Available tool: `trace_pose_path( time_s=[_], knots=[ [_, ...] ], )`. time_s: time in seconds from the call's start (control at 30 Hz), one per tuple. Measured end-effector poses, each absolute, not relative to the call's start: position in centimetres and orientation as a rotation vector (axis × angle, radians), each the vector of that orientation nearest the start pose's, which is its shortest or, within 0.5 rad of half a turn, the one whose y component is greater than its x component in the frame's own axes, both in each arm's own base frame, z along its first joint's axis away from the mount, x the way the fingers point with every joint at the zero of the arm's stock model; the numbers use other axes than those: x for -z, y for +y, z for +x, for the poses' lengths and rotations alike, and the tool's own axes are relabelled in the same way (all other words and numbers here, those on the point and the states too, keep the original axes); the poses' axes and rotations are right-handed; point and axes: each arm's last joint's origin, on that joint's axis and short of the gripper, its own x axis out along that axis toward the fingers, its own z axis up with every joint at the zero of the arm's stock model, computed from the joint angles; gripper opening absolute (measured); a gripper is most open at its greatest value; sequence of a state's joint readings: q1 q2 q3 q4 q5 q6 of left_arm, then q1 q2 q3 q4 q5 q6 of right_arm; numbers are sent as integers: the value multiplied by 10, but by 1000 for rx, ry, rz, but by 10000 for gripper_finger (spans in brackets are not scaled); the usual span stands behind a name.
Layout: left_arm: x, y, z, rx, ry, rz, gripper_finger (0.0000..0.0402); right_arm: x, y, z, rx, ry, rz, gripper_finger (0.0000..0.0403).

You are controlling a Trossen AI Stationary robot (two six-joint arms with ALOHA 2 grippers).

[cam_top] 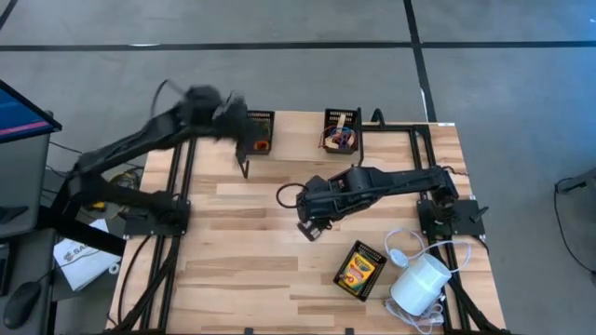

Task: Pick & Place Office Desk Supplies
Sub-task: Put the black bin on the shelf

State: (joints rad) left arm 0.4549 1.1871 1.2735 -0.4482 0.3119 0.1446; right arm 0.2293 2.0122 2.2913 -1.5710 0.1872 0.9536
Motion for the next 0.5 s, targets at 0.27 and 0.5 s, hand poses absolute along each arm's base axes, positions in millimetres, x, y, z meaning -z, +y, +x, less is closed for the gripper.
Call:
trace_pose_path(
  time_s=[0.27, 0.5],
  knots=[
    [-381, 46, 204, -50, 633, -362, 70, -419, 118, 317, 340, 1258, 951, 127],
    [-354, -15, 271, 213, 701, -499, 74, -413, 166, 266, 814, 1063, 1327, 125]
  ],
)
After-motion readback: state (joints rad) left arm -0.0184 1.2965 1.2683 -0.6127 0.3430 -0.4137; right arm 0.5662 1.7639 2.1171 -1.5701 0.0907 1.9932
